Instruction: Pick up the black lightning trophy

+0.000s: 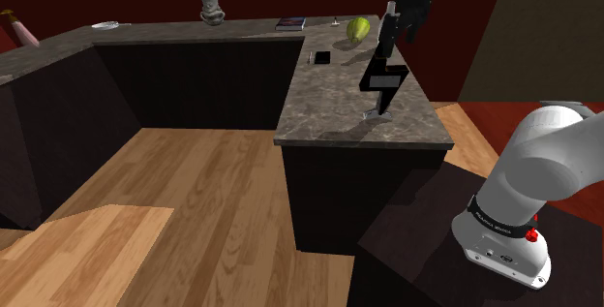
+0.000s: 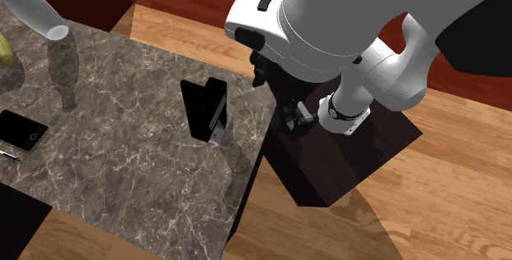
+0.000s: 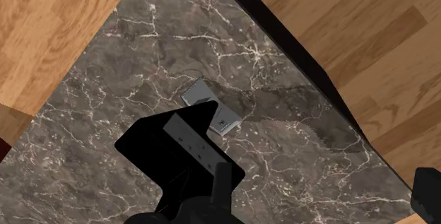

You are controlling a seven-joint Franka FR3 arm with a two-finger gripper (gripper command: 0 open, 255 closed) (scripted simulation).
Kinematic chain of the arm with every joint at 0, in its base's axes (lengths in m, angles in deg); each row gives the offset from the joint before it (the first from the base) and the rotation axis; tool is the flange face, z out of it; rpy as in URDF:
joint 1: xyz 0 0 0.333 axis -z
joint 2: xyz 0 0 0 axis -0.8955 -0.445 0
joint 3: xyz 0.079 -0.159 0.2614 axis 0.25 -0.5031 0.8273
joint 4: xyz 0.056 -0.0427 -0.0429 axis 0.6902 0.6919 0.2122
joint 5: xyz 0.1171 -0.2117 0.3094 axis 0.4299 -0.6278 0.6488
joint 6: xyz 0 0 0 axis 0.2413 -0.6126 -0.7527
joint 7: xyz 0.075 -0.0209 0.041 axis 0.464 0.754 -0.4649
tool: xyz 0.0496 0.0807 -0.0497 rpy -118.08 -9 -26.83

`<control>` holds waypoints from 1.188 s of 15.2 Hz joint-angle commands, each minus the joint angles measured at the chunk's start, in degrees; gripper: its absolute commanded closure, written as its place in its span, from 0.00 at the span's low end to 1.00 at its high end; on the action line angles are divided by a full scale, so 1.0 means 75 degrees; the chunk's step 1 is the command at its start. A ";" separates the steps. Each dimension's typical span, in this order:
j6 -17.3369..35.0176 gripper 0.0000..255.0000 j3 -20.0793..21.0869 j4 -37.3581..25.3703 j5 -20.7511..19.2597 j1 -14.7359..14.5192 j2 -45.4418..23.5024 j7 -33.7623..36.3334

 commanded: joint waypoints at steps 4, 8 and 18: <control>0.0287 0.00 -0.0782 0.0193 -0.0199 -0.0129 -0.0167 -0.1315; 0.0660 0.00 -0.1803 0.0190 -0.0420 -0.0307 -0.0683 -0.3071; 0.1493 0.00 -0.3683 -0.0384 -0.0395 -0.0823 -0.2539 -0.6525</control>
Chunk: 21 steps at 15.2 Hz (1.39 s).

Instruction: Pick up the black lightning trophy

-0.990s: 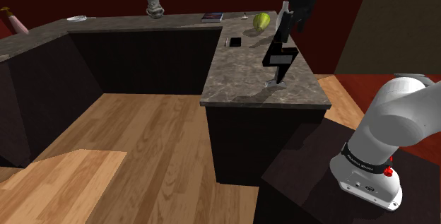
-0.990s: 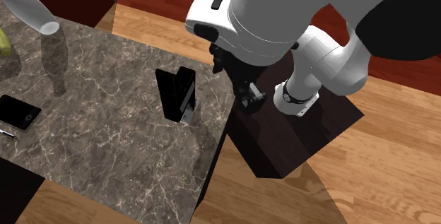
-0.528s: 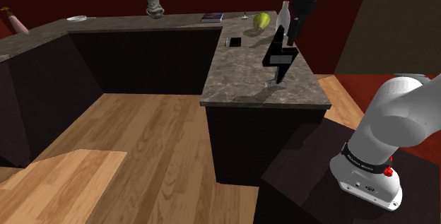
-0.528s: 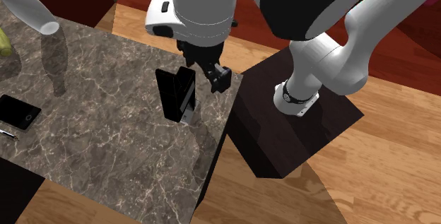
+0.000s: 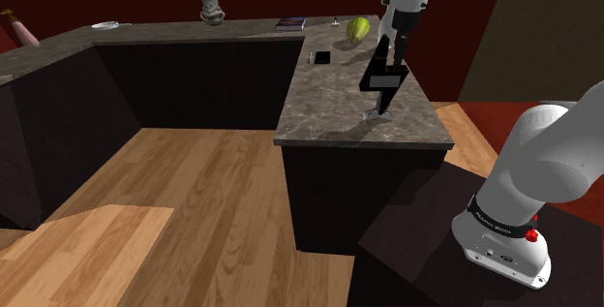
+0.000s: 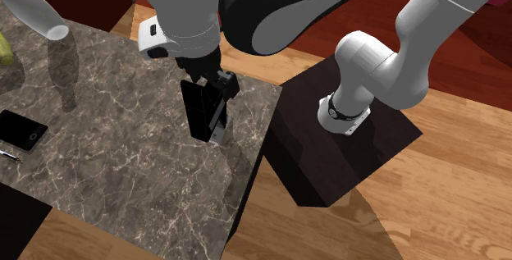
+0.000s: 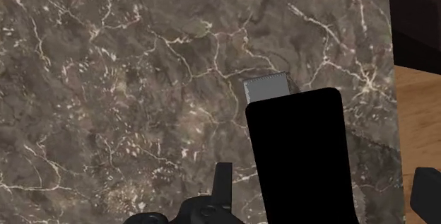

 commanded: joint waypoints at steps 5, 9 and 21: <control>0.0603 0.00 -0.0165 0.0462 -0.0032 0.0014 -0.0151 -0.0157; 0.0678 1.00 -0.0186 0.0500 -0.0029 0.0012 -0.0188 -0.0171; 0.0242 1.00 -0.0108 0.0163 -0.0014 0.0005 -0.0088 -0.0151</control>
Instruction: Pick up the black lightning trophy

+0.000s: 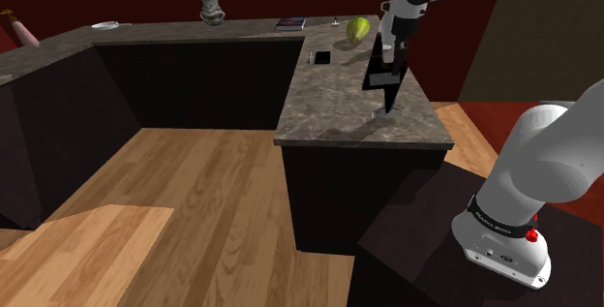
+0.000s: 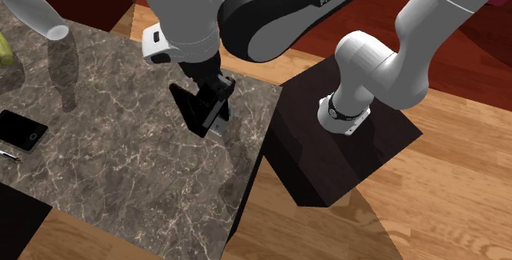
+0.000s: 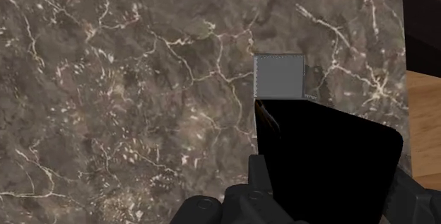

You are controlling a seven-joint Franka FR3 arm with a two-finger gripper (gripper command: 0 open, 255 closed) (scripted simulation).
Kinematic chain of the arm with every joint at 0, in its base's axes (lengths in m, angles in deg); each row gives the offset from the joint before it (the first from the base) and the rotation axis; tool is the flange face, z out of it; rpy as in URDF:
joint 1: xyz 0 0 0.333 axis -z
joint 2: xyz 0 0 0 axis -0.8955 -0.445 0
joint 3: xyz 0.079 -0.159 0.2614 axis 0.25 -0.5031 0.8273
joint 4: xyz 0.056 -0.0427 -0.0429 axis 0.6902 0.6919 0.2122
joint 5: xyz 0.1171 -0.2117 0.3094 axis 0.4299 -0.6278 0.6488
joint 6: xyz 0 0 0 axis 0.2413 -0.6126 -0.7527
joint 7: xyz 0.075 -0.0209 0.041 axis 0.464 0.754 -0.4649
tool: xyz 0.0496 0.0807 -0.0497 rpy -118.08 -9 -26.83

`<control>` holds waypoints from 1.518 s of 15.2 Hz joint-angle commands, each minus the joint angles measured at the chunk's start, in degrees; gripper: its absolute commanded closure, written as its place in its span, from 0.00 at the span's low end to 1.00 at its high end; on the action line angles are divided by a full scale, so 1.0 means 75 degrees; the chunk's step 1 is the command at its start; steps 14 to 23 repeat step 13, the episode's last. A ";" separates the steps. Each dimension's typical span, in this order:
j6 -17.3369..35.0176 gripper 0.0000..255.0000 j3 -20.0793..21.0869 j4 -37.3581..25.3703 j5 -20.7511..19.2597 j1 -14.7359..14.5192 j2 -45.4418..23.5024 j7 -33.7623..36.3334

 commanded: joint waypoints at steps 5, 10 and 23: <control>-0.0605 1.00 0.0096 -0.0532 0.0036 -0.0023 0.0079 0.0013; -0.1117 1.00 0.0159 -0.1036 0.0077 -0.0048 0.0086 0.0004; -0.1234 1.00 0.0172 -0.1157 0.0088 -0.0055 0.0081 0.0000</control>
